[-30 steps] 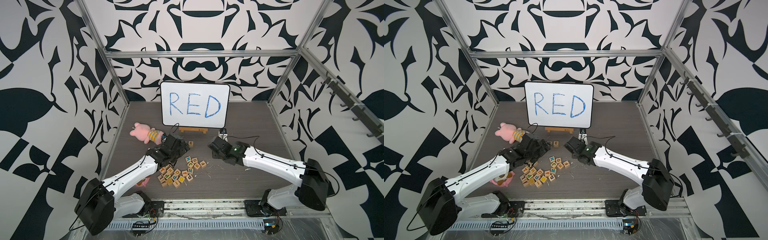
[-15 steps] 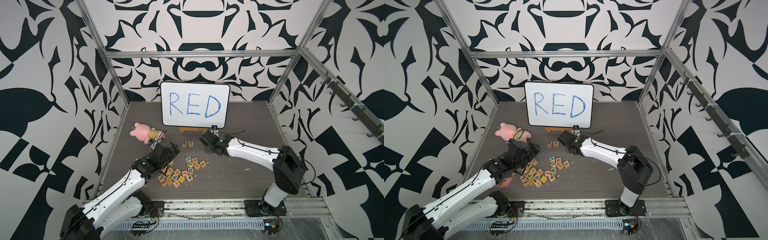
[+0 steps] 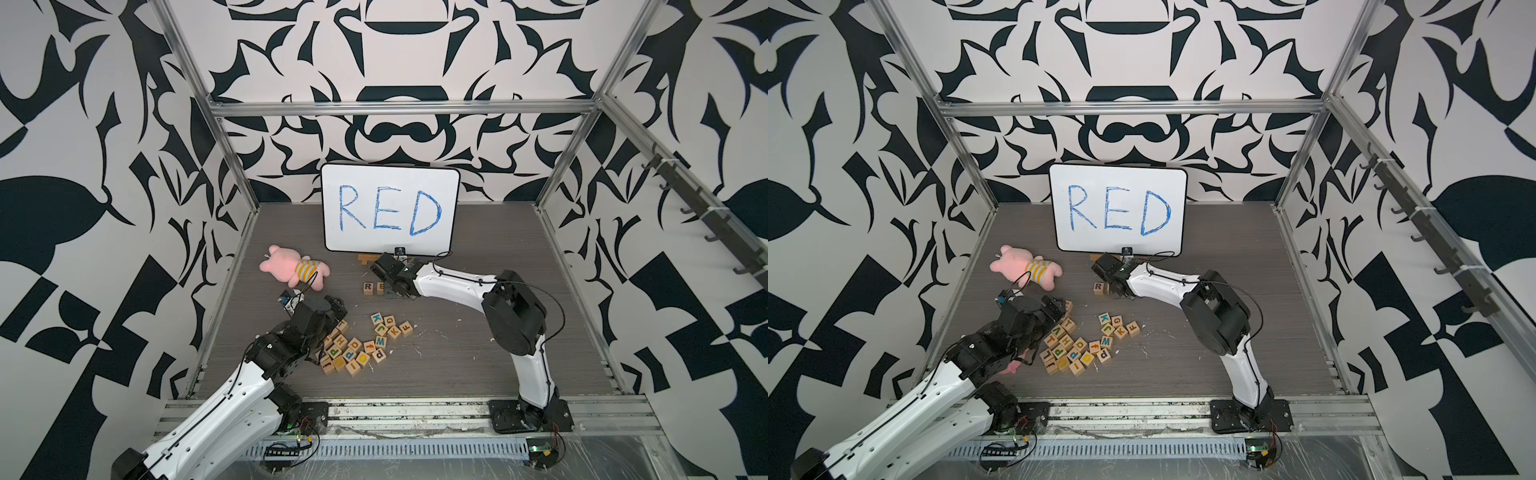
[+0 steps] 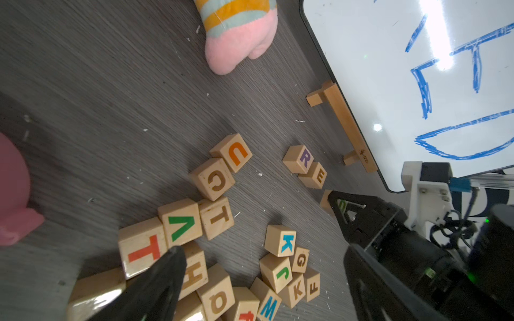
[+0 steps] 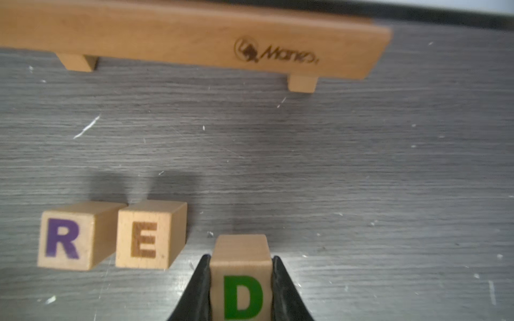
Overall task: Assemble the uppercase word "red" with letter blocks
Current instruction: Place the letter block at the center of the board.
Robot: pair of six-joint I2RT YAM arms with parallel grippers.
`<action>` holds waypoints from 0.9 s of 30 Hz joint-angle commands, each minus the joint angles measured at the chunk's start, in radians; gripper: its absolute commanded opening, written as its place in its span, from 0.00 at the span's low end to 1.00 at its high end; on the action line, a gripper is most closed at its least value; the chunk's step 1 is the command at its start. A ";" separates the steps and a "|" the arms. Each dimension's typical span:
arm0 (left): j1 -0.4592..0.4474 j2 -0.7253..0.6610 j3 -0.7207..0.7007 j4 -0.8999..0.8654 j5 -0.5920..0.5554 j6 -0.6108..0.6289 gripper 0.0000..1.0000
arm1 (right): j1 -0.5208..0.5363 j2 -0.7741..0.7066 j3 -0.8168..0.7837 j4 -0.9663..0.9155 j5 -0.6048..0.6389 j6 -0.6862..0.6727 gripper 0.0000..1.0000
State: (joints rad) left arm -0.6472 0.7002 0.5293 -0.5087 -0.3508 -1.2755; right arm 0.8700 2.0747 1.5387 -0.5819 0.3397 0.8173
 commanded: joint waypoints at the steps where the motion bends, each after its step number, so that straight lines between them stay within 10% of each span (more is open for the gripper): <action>1: 0.004 -0.008 -0.020 -0.040 0.008 0.005 0.93 | -0.006 -0.012 0.050 -0.018 -0.002 0.030 0.29; 27: 0.004 -0.014 -0.007 -0.057 -0.005 0.018 0.93 | -0.022 0.037 0.098 -0.047 0.028 0.084 0.42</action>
State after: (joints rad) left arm -0.6472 0.6968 0.5289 -0.5262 -0.3477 -1.2747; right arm 0.8501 2.1422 1.6024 -0.6136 0.3408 0.8852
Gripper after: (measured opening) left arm 0.934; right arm 0.420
